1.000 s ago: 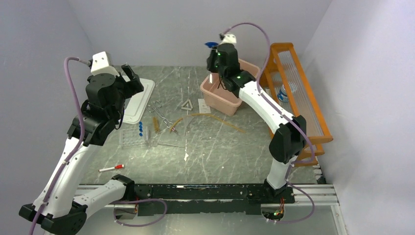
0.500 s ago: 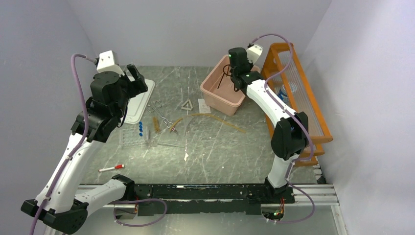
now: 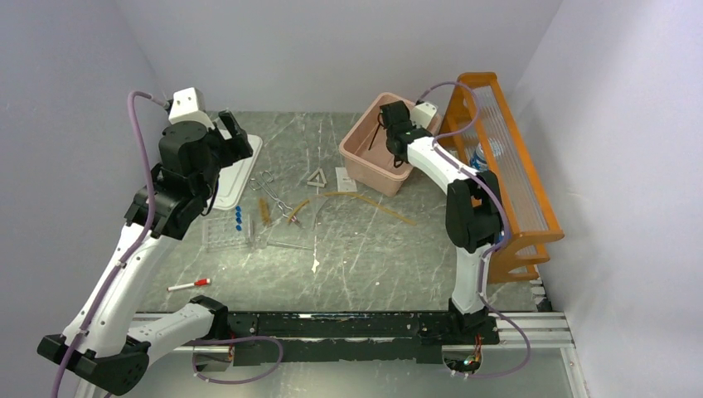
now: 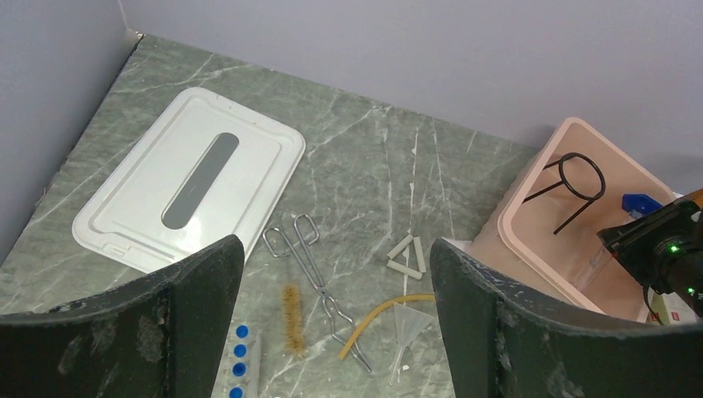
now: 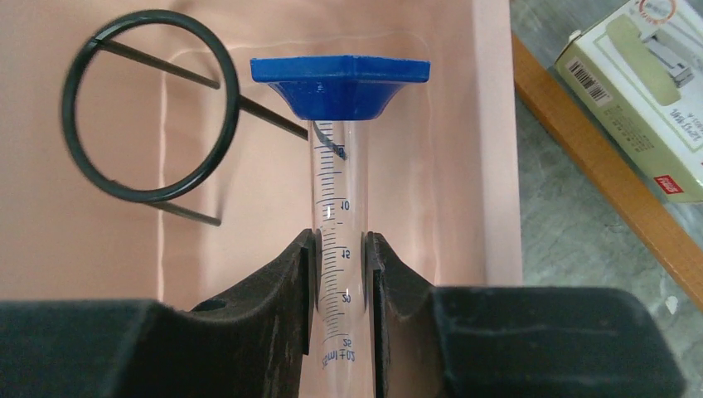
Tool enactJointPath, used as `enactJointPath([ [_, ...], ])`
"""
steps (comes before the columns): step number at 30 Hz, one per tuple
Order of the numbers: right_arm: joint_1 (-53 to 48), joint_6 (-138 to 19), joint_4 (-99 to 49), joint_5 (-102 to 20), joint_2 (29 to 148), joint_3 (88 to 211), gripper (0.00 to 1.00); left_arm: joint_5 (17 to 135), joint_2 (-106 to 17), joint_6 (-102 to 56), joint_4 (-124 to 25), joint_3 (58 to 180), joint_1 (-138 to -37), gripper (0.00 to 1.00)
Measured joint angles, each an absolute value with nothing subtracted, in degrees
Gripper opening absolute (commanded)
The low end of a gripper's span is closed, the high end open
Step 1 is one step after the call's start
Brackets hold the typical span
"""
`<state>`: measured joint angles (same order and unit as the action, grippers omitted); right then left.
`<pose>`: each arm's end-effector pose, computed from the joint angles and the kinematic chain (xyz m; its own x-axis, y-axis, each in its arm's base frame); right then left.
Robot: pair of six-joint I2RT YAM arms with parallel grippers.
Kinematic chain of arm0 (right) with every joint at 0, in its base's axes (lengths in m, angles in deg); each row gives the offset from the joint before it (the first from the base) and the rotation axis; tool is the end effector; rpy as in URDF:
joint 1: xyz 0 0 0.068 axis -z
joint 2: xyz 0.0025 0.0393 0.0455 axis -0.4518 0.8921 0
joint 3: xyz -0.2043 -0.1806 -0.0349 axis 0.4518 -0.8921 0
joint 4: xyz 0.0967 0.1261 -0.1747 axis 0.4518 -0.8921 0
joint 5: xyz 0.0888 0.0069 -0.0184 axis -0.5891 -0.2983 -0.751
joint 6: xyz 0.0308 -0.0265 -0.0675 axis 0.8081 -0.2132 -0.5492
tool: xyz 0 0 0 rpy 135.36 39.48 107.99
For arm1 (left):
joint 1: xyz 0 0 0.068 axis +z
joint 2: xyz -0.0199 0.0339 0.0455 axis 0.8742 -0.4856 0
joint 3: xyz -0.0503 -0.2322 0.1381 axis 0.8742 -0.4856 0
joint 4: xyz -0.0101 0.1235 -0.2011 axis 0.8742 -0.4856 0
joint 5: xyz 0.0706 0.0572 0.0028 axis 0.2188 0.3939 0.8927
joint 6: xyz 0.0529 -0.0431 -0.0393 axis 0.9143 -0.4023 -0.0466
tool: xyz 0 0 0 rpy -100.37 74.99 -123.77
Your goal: Organize the chemistry lab equipment
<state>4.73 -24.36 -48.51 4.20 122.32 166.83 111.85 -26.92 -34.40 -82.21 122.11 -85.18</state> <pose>0.4286 0.1294 0.2405 -0.4193 0.4007 -0.8147 0.5185 0.8423 0.1474 0.1958 -0.0536 0.4285 -0.1820 -0.2897 -0.9397 -0.1293 0.9544 -0.2692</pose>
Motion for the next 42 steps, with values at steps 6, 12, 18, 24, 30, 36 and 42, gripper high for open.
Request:
enactJointPath([
  [6, 5.98, -23.73, -48.35, 1.47, 126.17, 166.83, 0.29, 111.96, -26.94, -34.58, -82.28, 121.22, -85.18, 0.86],
  [12, 6.08, -22.44, -48.64, -0.32, 129.69, 167.22, 0.34, 112.38, -26.94, -34.82, -82.34, 121.17, -85.18, 0.86],
  [18, 6.19, -21.08, -49.07, -1.02, 132.05, 168.75, 0.38, 112.99, -27.03, -34.8, -82.41, 121.17, -85.18, 0.87],
  [24, 6.24, -19.86, -49.71, -1.24, 132.92, 169.6, 0.44, 113.38, -27.12, -34.84, -82.69, 121.17, -85.18, 0.86],
  [30, 6.24, -19.57, -49.93, -1.22, 132.51, 169.69, 0.48, 113.38, -27.21, -34.84, -82.74, 121.17, -85.18, 0.86],
  [36, 6.28, -22.7, -50.23, -3.47, 127.13, 169.63, 0.51, 112.97, -27.8, -35.06, -82.74, 121.17, -85.18, 0.87],
  [42, 6.3, -30.2, -48.11, -8.12, 116.13, 169.01, 0.53, 109.14, -27.84, -35.69, -82.08, 120.19, -85.18, 0.93],
])
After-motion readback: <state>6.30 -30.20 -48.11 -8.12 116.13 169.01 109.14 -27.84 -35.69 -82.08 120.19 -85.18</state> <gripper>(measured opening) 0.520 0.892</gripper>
